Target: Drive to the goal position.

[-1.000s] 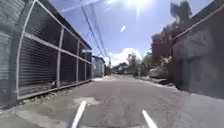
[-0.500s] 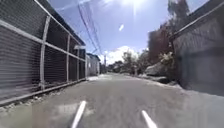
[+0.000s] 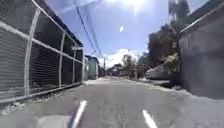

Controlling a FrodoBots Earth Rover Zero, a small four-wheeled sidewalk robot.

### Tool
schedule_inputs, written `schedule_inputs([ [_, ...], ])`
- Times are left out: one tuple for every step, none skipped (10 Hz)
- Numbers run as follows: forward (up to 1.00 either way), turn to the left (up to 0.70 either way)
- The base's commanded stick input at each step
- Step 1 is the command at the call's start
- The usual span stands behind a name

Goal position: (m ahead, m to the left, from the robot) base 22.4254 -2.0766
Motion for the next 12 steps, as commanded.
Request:
schedule_inputs([
  [1.00, 0.13],
  [1.00, 0.12],
  [1.00, 0.04],
  [1.00, 0.01],
  [1.00, 0.04],
  [1.00, 0.00],
  [1.00, 0.04],
  [1.00, -0.19],
  [1.00, -0.40],
  [1.00, -0.40],
  [1.00, -0.40],
  [1.00, -0.40],
])
